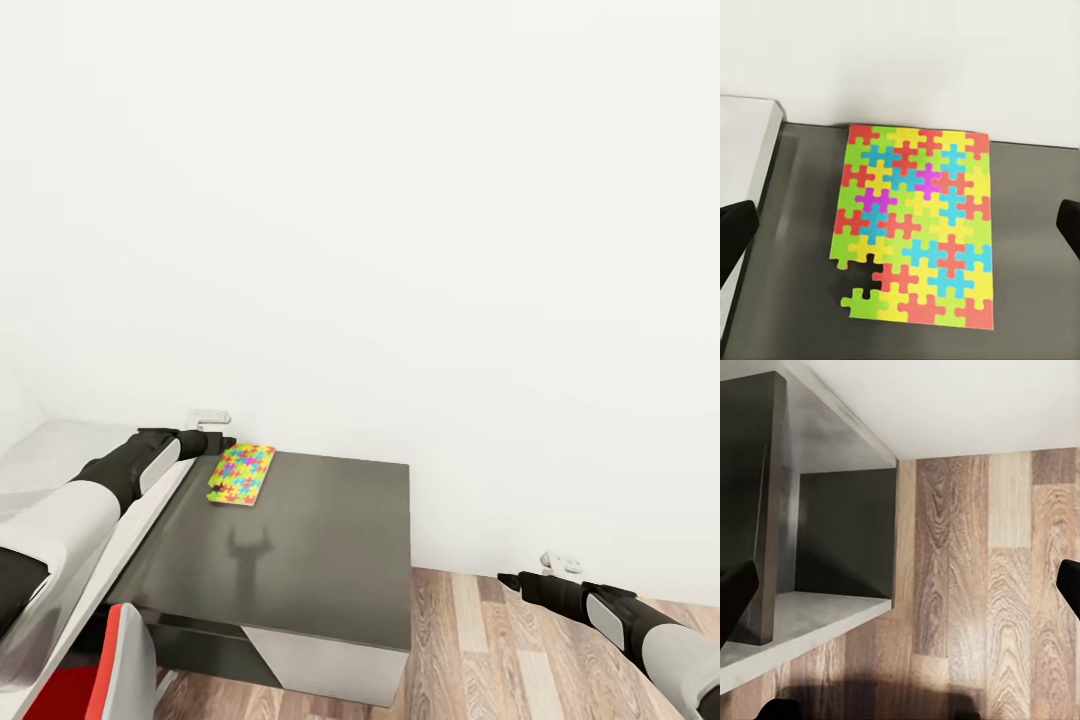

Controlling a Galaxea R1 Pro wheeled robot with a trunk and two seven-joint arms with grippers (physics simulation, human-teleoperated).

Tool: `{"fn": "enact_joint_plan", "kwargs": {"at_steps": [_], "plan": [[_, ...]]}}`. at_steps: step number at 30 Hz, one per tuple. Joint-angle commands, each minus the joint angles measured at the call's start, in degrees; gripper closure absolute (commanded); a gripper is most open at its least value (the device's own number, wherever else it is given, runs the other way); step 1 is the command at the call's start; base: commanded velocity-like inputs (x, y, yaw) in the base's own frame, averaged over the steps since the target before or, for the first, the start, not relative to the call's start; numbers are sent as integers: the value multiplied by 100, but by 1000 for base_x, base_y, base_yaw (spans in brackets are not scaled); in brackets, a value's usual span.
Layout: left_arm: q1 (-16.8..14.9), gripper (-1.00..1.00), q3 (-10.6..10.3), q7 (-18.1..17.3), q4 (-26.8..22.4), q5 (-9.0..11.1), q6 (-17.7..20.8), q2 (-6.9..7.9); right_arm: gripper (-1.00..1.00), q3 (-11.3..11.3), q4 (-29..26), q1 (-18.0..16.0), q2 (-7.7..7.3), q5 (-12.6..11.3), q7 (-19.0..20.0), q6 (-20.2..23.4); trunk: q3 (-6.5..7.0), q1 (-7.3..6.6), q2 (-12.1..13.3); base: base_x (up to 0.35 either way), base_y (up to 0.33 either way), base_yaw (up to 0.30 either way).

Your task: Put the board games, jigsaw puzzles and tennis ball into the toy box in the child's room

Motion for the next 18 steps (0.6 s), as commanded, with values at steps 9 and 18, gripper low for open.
{"fn": "enact_joint_plan", "kwargs": {"at_steps": [9, 18], "plan": [[-5, -100, -16, -8, -10, 21, 35, 4, -100, 30, -6, -4, -9, -60, 18, 43, -12, 3, -12, 0, 30, 0], [-5, -100, -21, -6, -10, 27, 32, 3, -100, 30, -1, -4, -12, -60, 11, 48, -12, 3, -12, 0, 27, 0]]}}
